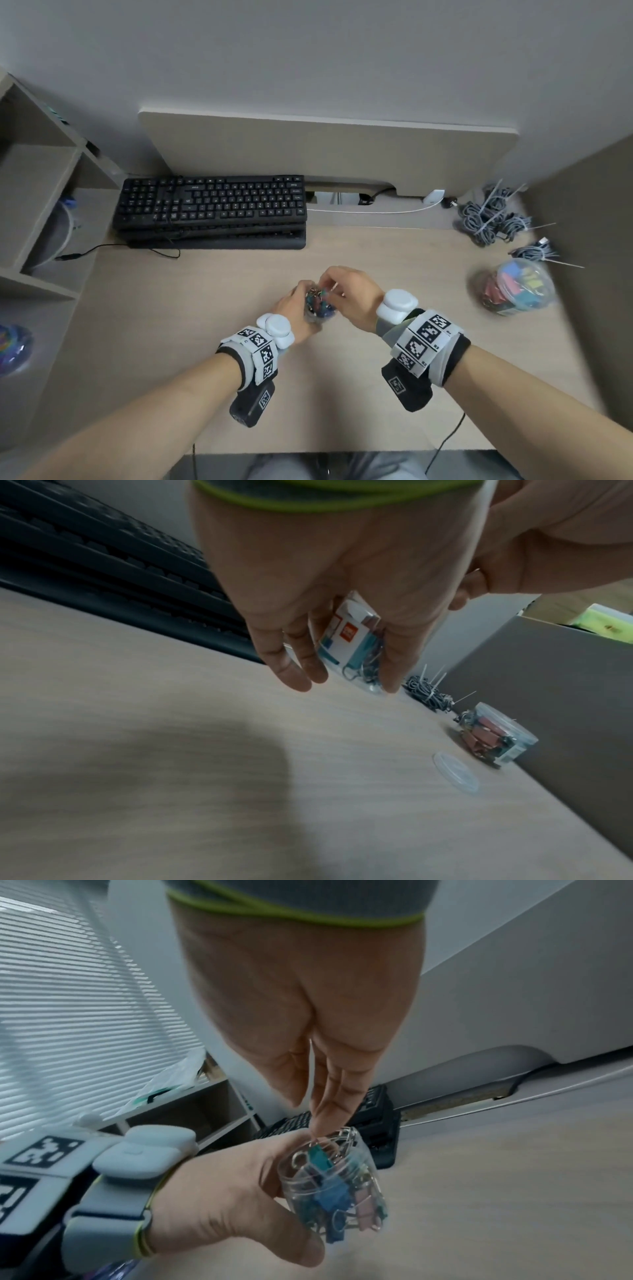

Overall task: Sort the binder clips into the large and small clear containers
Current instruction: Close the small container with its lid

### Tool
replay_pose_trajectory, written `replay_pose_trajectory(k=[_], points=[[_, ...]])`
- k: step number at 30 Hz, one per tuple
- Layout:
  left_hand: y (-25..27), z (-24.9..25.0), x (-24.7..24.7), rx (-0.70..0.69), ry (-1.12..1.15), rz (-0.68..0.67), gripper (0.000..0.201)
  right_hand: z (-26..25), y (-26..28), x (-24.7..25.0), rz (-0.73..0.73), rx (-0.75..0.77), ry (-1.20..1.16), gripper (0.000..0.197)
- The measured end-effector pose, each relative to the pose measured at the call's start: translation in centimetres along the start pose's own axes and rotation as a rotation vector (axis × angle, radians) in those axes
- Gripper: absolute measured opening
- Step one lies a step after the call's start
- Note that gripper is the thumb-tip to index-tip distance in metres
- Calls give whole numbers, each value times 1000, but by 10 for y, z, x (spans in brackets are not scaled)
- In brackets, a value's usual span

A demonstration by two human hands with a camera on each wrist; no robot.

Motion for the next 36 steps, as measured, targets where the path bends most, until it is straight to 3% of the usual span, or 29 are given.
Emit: replay_pose_trajectory(k=[4, 9, 15, 19, 22, 27, 30, 36], points=[[-19, 36, -14, -11, 66, -16, 66, 47, 5, 42, 126, -54, 16, 19], [-39, 53, -32, 34, 181, -38, 78, 134, 23, 72, 179, -233, 77, 26], [-64, 88, -53, 8, 182, -31, 77, 241, 58, 70, -137, -551, 352, 45], [-78, 102, -64, 25, 201, -8, 79, 275, 68, 50, -285, -552, 501, 66], [-80, 103, -64, 31, 185, 9, 79, 281, 68, 32, -355, -525, 519, 79], [-78, 104, -63, 29, 161, 13, 80, 273, 59, 28, -317, -516, 458, 55], [-73, 102, -58, 26, 146, 21, 79, 255, 52, 46, -218, -487, 335, 55], [-59, 99, -38, 9, 151, 47, 79, 171, 24, 90, 14, -200, 45, 68]])
Point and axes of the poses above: each hand's wrist, its own y-axis away from the middle knuckle, its own x-axis out of the back of the hand, z = x × y, the point moved 9 cm from there along -y, towards the middle knuckle, and after that the axes turned 4 degrees about -y, right-handed, at the moved point
